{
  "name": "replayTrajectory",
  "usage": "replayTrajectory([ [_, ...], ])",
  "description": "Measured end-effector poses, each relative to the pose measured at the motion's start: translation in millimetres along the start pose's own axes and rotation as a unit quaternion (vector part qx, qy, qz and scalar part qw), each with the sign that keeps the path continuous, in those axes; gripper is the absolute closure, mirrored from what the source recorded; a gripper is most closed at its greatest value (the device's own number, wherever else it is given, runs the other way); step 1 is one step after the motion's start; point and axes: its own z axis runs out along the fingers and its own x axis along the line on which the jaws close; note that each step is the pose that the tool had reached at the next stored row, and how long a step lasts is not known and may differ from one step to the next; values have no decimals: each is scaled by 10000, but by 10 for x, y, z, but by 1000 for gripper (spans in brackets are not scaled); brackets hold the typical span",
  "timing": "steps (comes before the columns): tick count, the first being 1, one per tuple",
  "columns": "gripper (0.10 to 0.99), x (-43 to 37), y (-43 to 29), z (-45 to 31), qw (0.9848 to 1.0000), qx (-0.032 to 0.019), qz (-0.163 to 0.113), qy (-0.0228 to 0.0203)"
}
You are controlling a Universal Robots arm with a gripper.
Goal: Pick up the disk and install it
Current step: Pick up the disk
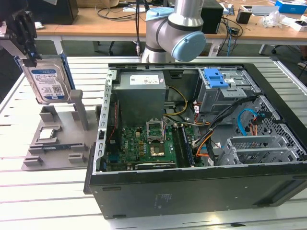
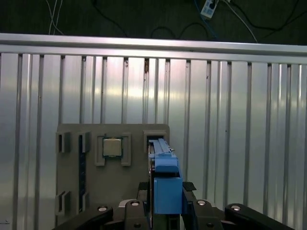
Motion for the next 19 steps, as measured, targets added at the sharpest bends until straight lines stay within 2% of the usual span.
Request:
replayTrajectory([
  [6,722,-9,3,-146,10000,0,0,0],
  [8,722,-18,5,-264,10000,0,0,0],
  [19,722,-38,12,-571,10000,0,0,0],
])
